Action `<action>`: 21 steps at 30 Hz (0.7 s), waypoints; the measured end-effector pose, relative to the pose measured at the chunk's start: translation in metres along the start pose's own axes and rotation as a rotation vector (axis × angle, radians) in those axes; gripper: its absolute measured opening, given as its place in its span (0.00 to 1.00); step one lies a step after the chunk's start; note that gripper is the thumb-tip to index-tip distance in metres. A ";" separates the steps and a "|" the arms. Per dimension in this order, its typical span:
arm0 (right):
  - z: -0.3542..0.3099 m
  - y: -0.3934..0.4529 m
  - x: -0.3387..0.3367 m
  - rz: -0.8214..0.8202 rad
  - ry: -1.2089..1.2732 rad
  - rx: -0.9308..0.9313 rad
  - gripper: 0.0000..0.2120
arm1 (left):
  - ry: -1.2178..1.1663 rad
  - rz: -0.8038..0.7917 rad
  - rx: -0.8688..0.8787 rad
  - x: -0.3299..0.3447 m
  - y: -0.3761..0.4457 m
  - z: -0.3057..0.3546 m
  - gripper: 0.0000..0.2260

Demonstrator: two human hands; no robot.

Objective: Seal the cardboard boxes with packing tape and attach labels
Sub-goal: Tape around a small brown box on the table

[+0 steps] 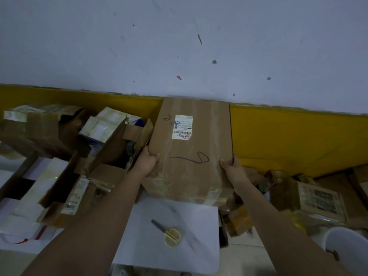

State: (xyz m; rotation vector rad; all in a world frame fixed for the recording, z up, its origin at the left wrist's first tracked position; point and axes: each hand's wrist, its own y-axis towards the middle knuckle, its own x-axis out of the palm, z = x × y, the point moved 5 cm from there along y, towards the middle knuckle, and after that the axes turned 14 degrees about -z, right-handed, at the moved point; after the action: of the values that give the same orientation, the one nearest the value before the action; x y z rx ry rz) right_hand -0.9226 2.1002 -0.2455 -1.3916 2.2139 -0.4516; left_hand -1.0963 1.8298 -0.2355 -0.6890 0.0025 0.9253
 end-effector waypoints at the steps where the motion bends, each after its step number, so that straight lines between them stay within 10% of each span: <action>1: -0.001 0.003 -0.002 0.007 -0.003 0.003 0.30 | 0.006 -0.002 0.017 0.000 0.004 0.000 0.28; 11: -0.018 0.007 -0.011 0.085 -0.290 0.043 0.32 | 0.277 -0.014 0.193 -0.003 -0.007 0.009 0.32; 21: -0.126 -0.050 0.080 0.159 -0.718 -0.598 0.28 | 0.522 0.325 0.468 -0.114 -0.152 -0.009 0.21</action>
State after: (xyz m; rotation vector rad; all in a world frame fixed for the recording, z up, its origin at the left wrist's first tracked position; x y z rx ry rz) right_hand -0.9846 2.0091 -0.1335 -1.3335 1.8640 0.7234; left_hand -1.0524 1.6792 -0.1271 -0.4789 0.7904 0.9827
